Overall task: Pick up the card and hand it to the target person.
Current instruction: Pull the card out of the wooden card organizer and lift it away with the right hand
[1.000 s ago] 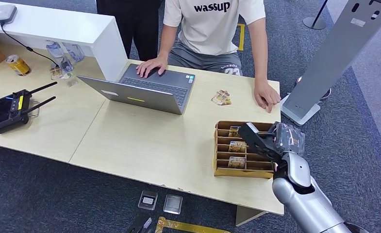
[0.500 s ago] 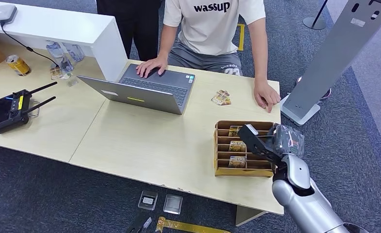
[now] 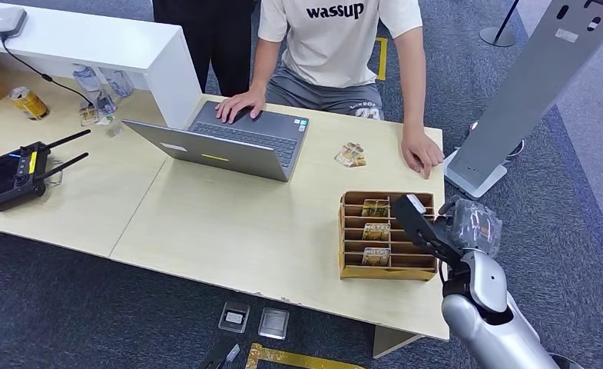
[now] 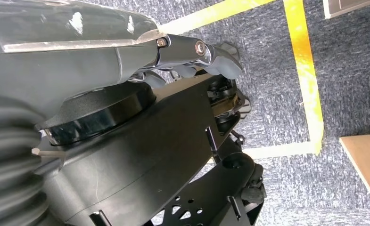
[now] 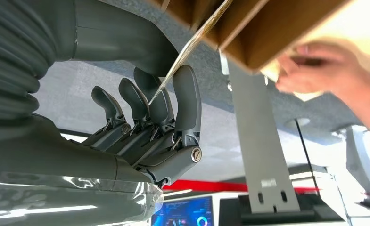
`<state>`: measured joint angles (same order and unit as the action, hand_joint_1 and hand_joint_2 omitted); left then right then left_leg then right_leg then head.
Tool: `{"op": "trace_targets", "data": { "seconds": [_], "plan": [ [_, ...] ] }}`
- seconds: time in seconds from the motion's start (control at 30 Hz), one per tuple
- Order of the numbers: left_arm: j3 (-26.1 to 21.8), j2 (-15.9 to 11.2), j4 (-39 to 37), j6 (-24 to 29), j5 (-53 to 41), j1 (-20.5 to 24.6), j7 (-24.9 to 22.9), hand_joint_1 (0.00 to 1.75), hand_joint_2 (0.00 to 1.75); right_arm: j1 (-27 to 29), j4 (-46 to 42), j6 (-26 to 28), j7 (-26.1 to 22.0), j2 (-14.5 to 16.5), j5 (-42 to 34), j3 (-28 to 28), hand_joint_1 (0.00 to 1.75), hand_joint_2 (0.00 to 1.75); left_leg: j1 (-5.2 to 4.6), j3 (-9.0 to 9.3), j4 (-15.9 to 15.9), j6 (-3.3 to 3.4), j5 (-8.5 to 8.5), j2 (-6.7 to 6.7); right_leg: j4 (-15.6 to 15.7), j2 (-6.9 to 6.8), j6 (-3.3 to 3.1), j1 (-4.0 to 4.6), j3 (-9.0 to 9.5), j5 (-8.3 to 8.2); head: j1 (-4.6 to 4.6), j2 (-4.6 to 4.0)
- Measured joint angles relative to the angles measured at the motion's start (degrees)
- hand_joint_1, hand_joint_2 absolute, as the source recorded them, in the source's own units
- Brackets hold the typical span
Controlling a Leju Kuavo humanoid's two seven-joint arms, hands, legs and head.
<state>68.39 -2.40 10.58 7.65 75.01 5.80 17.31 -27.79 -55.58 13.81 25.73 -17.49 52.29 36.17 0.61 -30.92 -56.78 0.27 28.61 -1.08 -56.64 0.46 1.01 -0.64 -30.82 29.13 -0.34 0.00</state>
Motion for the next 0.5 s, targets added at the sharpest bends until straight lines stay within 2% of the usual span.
{"op": "trace_targets", "data": {
  "seconds": [0.27,0.5],
  "plan": [
    [-0.01,0.01,0.0,0.03,1.01,-0.18,0.02,0.0,1.75,6.14,-15.96,-0.69,1.09,-3.05,5.37,-5.52,1.5,1.75,0.0,0.01,0.0,0.0,0.0,0.0,0.0,0.0,0.0,0.0,0.0,0.0,-0.01,0.0],
    [-0.02,0.03,0.0,0.09,1.2,-0.2,-0.01,0.0,1.75,11.05,-30.02,-1.06,1.09,-4.22,8.99,-10.25,1.5,1.75,0.0,0.01,0.0,0.0,0.0,0.01,0.0,0.0,0.0,0.0,0.01,0.0,0.0,0.0]
  ]
}}
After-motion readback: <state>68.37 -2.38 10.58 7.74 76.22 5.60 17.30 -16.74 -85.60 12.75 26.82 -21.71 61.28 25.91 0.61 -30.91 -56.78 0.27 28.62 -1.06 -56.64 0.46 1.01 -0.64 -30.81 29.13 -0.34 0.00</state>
